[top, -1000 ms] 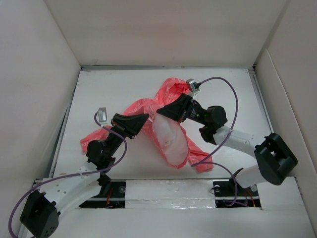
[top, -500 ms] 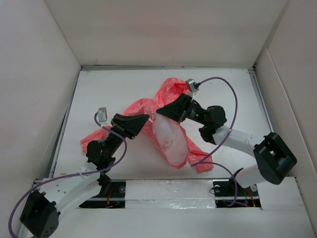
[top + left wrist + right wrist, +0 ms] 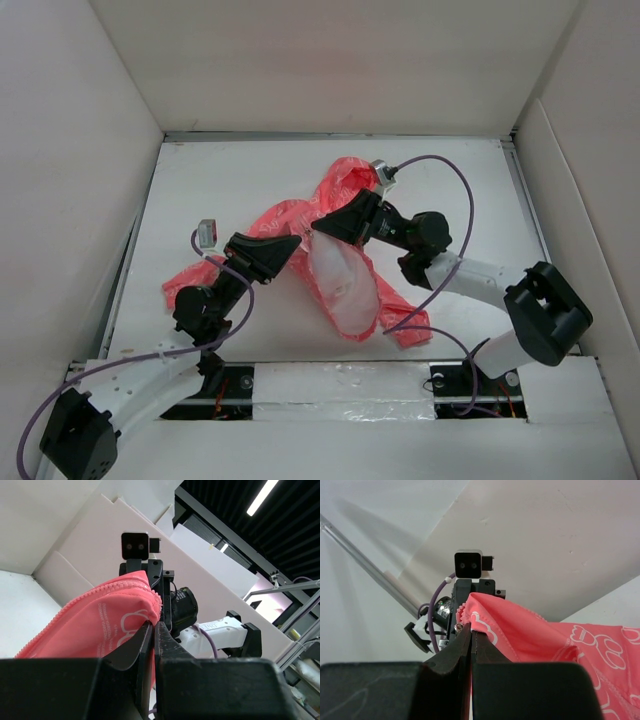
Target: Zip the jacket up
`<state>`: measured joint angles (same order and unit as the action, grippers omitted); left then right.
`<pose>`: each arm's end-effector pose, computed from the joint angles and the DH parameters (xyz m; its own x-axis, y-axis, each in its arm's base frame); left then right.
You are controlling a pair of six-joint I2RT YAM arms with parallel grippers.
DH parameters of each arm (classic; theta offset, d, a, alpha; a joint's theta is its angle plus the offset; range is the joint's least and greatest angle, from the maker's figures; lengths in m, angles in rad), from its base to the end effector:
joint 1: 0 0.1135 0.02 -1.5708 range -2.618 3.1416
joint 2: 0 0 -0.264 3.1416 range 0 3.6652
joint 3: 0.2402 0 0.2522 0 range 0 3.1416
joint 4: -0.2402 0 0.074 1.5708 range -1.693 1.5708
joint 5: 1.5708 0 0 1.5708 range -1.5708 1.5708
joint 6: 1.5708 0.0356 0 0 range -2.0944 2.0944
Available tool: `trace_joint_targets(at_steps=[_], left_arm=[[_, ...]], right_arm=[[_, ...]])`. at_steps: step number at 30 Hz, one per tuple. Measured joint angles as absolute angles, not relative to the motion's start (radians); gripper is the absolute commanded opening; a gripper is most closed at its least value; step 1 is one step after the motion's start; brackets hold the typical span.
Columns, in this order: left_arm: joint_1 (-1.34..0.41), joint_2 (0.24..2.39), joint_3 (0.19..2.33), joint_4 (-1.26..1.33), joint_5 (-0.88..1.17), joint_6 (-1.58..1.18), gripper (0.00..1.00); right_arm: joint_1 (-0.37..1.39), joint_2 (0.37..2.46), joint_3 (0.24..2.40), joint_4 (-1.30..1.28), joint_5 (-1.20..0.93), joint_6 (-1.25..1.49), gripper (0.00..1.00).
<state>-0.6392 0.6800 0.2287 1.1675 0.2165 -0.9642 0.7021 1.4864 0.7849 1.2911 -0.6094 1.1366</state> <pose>0.1105 -0.0917 0.2981 -0.2851 -0.7878 -0.5459 0.8392 0.0700 -0.5393 0.2230 0.2153 0.3217 -0.6314 0.4403 -0.6384 -0.7607 -0.1917 0.6202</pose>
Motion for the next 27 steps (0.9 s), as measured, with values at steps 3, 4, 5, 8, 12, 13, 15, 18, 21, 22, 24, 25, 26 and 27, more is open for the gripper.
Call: trace_joint_targets(at_steps=[3,4,5,8,12,13,15,18,21,22,24,25,26,27], left_arm=[[-0.639,0.656,0.229,1.126,0.204,-0.964,0.00],[-0.639,0.649,0.229,1.112,0.197,-0.964,0.00],[-0.639,0.642,0.229,1.100,0.190,-0.964,0.00],[-0.639,0.626,0.229,1.065,0.174,-0.963,0.00],[-0.640,0.625,0.229,1.032,0.160,-0.962,0.00],[-0.640,0.626,0.229,1.027,0.157,-0.962,0.00],[-0.640,0.627,0.229,1.021,0.152,-0.961,0.00],[-0.639,0.632,0.229,1.021,0.149,-0.958,0.00],[-0.639,0.638,0.227,1.028,0.150,-0.955,0.00],[-0.639,0.640,0.224,1.032,0.152,-0.955,0.00],[-0.639,0.643,0.219,1.047,0.162,-0.952,0.00],[-0.639,0.646,0.217,1.055,0.168,-0.952,0.00],[-0.639,0.648,0.214,1.061,0.175,-0.952,0.00],[-0.639,0.652,0.212,1.067,0.178,-0.951,0.00]], right_arm=[[0.709,1.479,0.785,1.286,-0.605,1.103,0.00],[0.712,1.473,0.785,1.283,-0.602,1.090,0.00],[0.716,1.464,0.785,1.275,-0.598,1.073,0.00],[0.733,1.432,0.785,1.242,-0.583,1.024,0.00],[0.758,1.394,0.785,1.174,-0.553,0.956,0.00],[0.762,1.386,0.785,1.151,-0.544,0.937,0.00],[0.772,1.374,0.785,1.117,-0.526,0.908,0.00],[0.774,1.367,0.786,1.091,-0.508,0.882,0.00],[0.775,1.367,0.788,1.077,-0.495,0.871,0.00],[0.775,1.368,0.789,1.076,-0.493,0.871,0.00],[0.773,1.376,0.790,1.084,-0.493,0.876,0.00],[0.772,1.385,0.792,1.096,-0.496,0.888,0.00],[0.770,1.397,0.795,1.113,-0.500,0.900,0.00],[0.765,1.414,0.799,1.133,-0.507,0.916,0.00]])
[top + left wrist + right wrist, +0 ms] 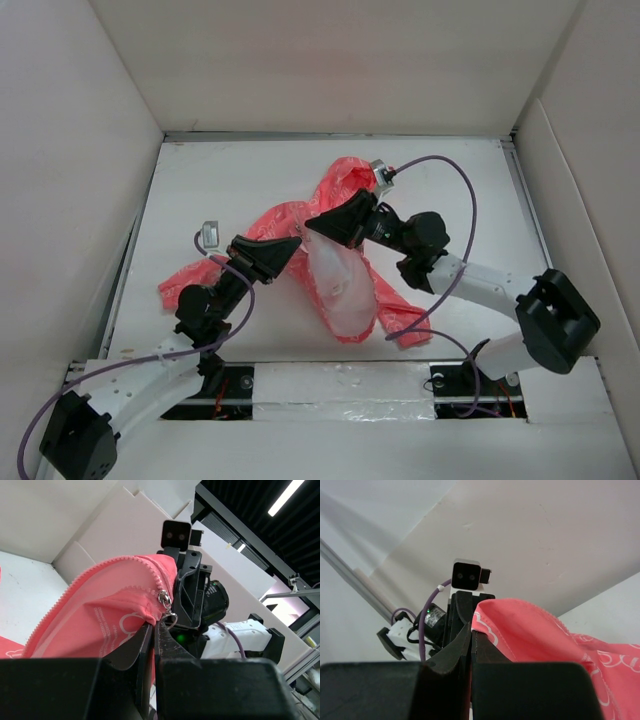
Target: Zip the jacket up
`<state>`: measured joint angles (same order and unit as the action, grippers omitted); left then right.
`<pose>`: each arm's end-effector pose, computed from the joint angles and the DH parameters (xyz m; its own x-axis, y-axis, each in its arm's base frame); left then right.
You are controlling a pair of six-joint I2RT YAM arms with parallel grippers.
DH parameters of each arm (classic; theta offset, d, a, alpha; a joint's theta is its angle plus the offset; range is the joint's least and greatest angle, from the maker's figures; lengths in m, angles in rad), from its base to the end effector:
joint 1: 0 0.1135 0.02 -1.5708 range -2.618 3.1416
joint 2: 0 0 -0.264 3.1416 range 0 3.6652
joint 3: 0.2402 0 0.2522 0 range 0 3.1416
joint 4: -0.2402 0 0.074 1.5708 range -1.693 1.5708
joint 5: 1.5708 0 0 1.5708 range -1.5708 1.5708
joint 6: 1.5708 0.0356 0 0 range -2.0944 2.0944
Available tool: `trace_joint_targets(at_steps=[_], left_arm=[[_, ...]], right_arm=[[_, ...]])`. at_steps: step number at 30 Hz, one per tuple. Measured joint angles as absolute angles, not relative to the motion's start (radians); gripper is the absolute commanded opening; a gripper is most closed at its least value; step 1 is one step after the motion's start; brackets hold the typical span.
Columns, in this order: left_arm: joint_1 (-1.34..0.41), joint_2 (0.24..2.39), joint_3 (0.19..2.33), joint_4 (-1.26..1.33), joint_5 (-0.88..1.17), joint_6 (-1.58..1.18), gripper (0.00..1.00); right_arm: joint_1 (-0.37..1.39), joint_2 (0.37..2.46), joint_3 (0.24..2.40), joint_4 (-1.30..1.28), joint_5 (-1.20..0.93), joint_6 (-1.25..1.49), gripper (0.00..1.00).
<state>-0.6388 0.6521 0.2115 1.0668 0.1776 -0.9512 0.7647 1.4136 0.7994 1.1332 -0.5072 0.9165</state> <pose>0.1132 -0.0919 0.2874 -0.2981 -0.7767 -0.5548 0.7906 0.1248 -0.5995 0.2079 0.2234 0.3342 -0.5038 0.4778 -0.7196 -0.8375 -0.0663 0.5424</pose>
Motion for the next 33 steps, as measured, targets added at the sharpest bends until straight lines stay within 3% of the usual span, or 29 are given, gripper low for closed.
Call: trace_joint_targets(at_steps=[8,26,33], left_arm=[[-0.637,0.638,0.205,1.049,0.212,-0.929,0.00],[-0.637,0.541,0.220,0.614,0.237,-0.819,0.00],[-0.631,0.558,0.233,0.551,0.233,-0.793,0.00]], right_arm=[[0.725,1.493,0.850,1.142,-0.580,0.994,0.00],[0.710,1.433,1.063,0.339,-0.684,0.777,0.00],[0.705,1.548,1.137,0.290,-0.684,0.784,0.00]])
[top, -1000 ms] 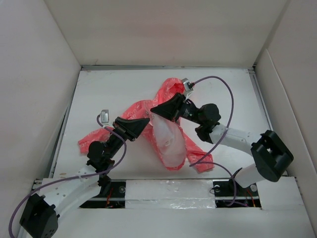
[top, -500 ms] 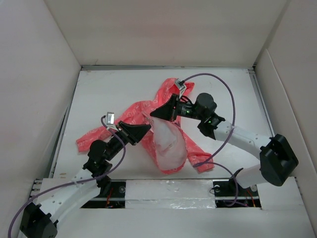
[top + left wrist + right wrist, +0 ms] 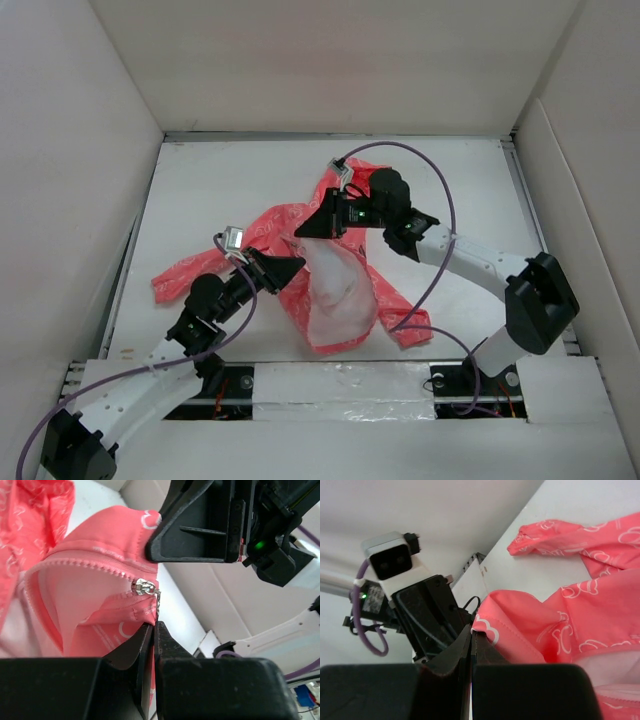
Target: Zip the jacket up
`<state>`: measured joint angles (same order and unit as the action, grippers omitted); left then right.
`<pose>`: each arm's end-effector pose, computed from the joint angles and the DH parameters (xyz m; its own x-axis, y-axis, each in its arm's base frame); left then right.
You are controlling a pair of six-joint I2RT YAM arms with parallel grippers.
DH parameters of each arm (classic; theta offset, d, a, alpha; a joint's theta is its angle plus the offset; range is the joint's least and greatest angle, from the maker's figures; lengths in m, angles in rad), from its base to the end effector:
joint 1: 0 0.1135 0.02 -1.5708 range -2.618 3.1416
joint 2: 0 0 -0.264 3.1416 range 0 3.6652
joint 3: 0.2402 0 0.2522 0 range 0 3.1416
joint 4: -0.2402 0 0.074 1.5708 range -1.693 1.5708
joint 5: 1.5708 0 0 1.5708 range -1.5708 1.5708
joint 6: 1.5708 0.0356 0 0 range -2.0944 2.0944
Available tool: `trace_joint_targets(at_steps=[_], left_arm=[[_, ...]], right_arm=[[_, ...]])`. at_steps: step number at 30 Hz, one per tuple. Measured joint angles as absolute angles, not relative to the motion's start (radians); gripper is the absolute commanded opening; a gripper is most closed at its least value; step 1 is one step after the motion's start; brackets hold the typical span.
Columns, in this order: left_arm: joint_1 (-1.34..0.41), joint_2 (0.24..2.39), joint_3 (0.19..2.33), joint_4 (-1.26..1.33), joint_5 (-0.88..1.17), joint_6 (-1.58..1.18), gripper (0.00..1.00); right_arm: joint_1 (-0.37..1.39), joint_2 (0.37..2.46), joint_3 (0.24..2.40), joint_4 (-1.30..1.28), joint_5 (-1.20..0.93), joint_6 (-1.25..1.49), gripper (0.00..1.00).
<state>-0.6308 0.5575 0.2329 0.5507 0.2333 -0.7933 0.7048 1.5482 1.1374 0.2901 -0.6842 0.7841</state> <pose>0.1188 -0.0970 0.2563 -0.4116 -0.5580 -0.7206 0.6592 0.3637 -0.6582 0.2623 0.2526 0.3224 -0.7570 0.0746 -0.6491 -0.6291 0.1852 0.7549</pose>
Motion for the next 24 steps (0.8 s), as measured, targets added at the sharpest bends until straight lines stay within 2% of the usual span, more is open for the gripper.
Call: trace_joint_targets(at_steps=[9,10,11,14,16,17,19,24], left_arm=[[-0.632,0.495,0.233,0.360,0.266,-0.770,0.00],[-0.635,0.486,0.233,0.338,0.278,-0.770,0.00],[-0.636,0.478,0.233,0.320,0.286,-0.770,0.00],[-0.640,0.464,0.231,0.287,0.308,-0.771,0.00],[-0.640,0.461,0.228,0.275,0.316,-0.775,0.00],[-0.640,0.461,0.224,0.273,0.320,-0.778,0.00],[-0.640,0.458,0.217,0.270,0.326,-0.783,0.00],[-0.640,0.423,0.214,0.233,0.318,-0.786,0.00]], right_arm=[[0.703,1.608,1.129,0.387,-0.574,0.845,0.00],[0.701,1.605,1.125,0.413,-0.564,0.846,0.05],[0.701,1.599,1.113,0.443,-0.561,0.849,0.19],[0.700,1.546,0.994,0.536,-0.560,0.868,0.43],[0.701,1.520,0.933,0.556,-0.564,0.866,0.44],[0.702,1.494,0.872,0.567,-0.566,0.868,0.37],[0.702,1.463,0.806,0.573,-0.569,0.864,0.34],[0.701,1.394,0.731,0.588,-0.564,0.867,0.42]])
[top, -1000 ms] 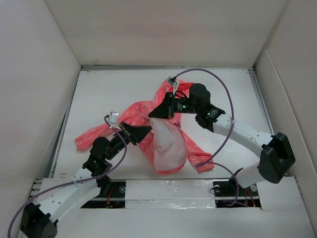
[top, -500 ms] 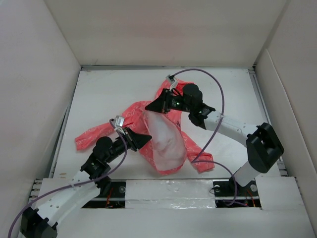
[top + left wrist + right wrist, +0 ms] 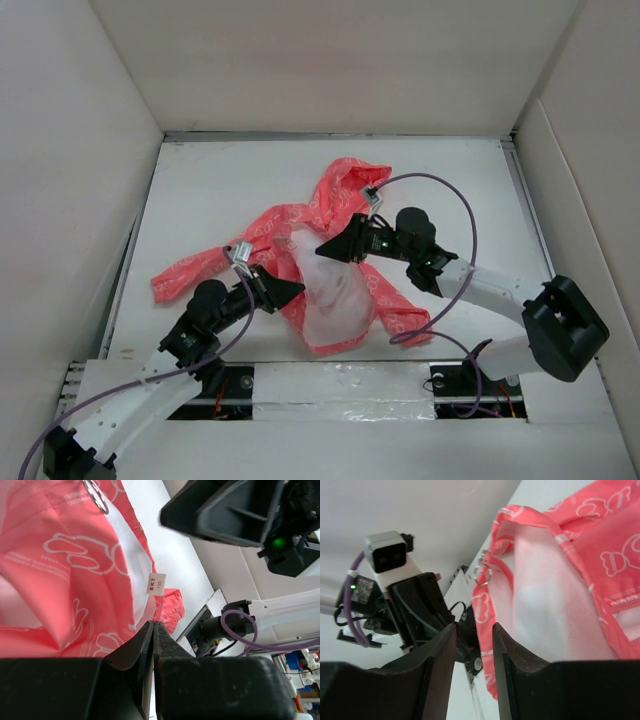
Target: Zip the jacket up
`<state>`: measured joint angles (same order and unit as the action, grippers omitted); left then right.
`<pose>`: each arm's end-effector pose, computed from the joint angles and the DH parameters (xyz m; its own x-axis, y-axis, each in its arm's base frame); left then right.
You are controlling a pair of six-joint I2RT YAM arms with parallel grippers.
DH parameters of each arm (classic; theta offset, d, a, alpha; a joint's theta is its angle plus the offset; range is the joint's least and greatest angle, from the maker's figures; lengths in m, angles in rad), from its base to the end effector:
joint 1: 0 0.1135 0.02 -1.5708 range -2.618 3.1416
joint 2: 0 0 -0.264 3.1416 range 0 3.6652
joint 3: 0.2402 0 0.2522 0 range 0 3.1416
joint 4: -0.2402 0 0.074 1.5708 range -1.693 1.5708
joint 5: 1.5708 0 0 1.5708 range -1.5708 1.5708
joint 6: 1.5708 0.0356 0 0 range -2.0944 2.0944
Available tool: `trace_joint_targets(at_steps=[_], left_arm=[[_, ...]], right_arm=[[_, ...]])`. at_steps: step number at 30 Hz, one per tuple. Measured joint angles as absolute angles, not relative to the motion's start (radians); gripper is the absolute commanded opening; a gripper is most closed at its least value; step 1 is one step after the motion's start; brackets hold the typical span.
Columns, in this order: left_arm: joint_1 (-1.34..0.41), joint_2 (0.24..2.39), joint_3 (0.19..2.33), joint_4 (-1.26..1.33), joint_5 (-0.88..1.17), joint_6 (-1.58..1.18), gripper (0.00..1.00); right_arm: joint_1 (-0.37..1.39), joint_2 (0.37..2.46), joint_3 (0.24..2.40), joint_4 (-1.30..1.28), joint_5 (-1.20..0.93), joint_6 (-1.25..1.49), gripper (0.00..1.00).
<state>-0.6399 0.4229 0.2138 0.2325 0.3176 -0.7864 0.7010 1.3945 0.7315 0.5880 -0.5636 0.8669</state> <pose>0.1050 -0.0920 0.2322 -0.5655 -0.4173 -0.7114 0.5909 0.3967 -0.7025 0.2227 0.2129 0.2621 -0.7631 0.1993 -0.6149 -0.5727 0.2326 0.7861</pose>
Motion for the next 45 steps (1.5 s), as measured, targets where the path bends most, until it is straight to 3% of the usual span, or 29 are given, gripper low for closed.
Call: trace_joint_targets(at_steps=[4,5,7,8,9,13,14,17,19,20,24,25,26,27,32,34,37,38,41,45], left_arm=[[-0.640,0.347,0.226,0.134,0.282,-0.777,0.00],[-0.640,0.326,0.237,0.106,0.262,-0.772,0.00],[-0.640,0.290,0.269,0.056,0.218,-0.763,0.00],[-0.640,0.281,0.285,0.042,0.193,-0.763,0.00],[-0.640,0.273,0.304,0.029,0.158,-0.763,0.00],[-0.640,0.295,0.362,-0.020,-0.030,-0.802,0.09],[-0.639,0.318,0.368,-0.019,-0.081,-0.819,0.17],[-0.616,0.453,0.370,0.013,-0.205,-0.861,0.24],[-0.540,0.593,0.383,0.047,-0.231,-0.881,0.29],[-0.483,0.669,0.391,0.074,-0.231,-0.890,0.35],[-0.180,0.923,0.403,0.222,-0.125,-0.937,0.37],[-0.131,0.962,0.403,0.240,-0.103,-0.945,0.43],[-0.103,0.989,0.402,0.251,-0.085,-0.949,0.62],[-0.091,1.004,0.400,0.262,-0.070,-0.950,0.68],[-0.092,1.098,0.406,0.304,0.009,-0.941,0.80],[-0.101,1.177,0.415,0.323,0.026,-0.938,0.78],[-0.111,1.315,0.436,0.358,0.038,-0.938,0.60],[-0.115,1.365,0.447,0.382,0.041,-0.947,0.36],[-0.126,1.478,0.492,0.479,0.028,-0.967,0.00],[-0.139,1.634,0.615,0.514,0.001,-0.979,0.00]], right_arm=[[0.701,1.318,0.719,0.584,-0.550,0.838,0.45],[0.701,1.295,0.719,0.571,-0.542,0.816,0.41],[0.701,1.258,0.729,0.527,-0.521,0.761,0.22],[0.701,1.251,0.743,0.501,-0.514,0.730,0.00],[0.700,1.252,0.766,0.471,-0.511,0.698,0.00],[0.701,1.295,0.890,0.332,-0.494,0.573,0.00],[0.701,1.295,0.905,0.301,-0.484,0.543,0.06],[0.691,1.243,0.891,0.230,-0.435,0.482,0.22],[0.678,1.183,0.850,0.201,-0.407,0.461,0.26],[0.670,1.146,0.823,0.191,-0.393,0.451,0.27],[0.640,1.008,0.731,0.127,-0.341,0.421,0.30],[0.635,0.978,0.714,0.108,-0.329,0.417,0.32],[0.633,0.947,0.697,0.093,-0.320,0.413,0.34],[0.631,0.917,0.680,0.082,-0.312,0.409,0.36],[0.627,0.819,0.625,0.043,-0.279,0.391,0.41],[0.623,0.814,0.615,0.033,-0.280,0.387,0.42],[0.621,0.813,0.601,0.017,-0.281,0.381,0.42],[0.621,0.812,0.598,0.012,-0.281,0.380,0.42],[0.616,0.799,0.591,-0.004,-0.281,0.377,0.42],[0.610,0.771,0.588,-0.006,-0.276,0.376,0.42]])
